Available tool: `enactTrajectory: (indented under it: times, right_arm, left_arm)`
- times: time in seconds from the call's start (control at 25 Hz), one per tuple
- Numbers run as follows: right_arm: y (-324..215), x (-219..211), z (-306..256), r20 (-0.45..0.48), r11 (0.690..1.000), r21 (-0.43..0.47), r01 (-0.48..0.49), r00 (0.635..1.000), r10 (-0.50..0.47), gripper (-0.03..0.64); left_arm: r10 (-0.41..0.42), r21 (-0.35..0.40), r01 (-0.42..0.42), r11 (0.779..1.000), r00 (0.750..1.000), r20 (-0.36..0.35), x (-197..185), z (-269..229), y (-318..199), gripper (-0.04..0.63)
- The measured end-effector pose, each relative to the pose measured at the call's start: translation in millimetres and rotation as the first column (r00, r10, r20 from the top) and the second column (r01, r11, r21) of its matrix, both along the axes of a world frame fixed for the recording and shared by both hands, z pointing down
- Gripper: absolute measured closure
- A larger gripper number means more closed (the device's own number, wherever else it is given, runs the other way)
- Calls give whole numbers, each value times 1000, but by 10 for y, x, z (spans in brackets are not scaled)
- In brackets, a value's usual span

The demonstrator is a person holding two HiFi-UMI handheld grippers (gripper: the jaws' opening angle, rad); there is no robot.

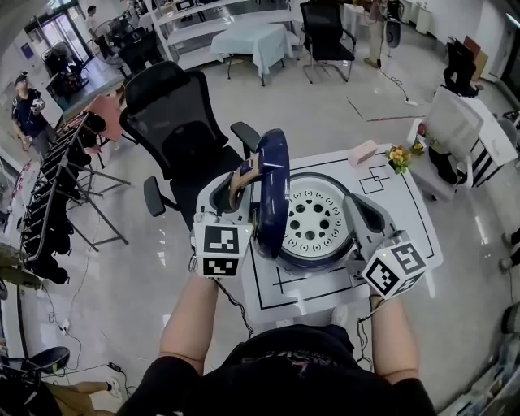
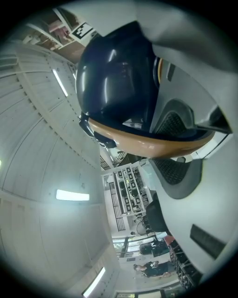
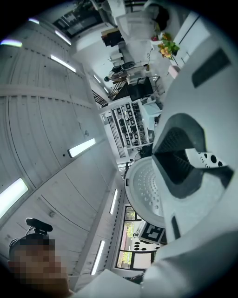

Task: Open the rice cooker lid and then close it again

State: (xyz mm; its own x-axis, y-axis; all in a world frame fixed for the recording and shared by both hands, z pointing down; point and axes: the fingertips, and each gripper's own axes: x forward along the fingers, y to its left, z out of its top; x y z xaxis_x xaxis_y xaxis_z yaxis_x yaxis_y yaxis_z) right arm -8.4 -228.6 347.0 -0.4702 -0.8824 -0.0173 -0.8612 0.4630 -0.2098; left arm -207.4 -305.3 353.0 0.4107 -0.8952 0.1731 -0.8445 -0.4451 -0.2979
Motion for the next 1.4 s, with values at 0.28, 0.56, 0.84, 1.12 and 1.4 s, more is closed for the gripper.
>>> enactTrajectory:
  times: [0.28,0.56,0.84,1.12,1.4]
  right_arm:
    - [32,-98,-274,2,1000,7,16,1000,-16,615]
    - [-43,-10,-384,6,998,19,60,998,-60,615]
    - [-182,332,-312,7,994,24,109,994,-109,615]
    - [-294,409,-228,10,986,2,164,986,-164,615]
    - [-353,299,-108,-27,966,-30,255,966,-256,615]
  left_arm:
    - [24,5,-25,1000,991,132,58,-178,26,476]
    - [30,-6,-29,1000,970,240,256,-154,55,466]
    - [39,-4,-41,999,919,392,777,50,54,459]
    - [47,-8,-50,999,850,524,1066,216,78,453]
    - [46,-15,-46,999,802,596,1251,350,95,451]
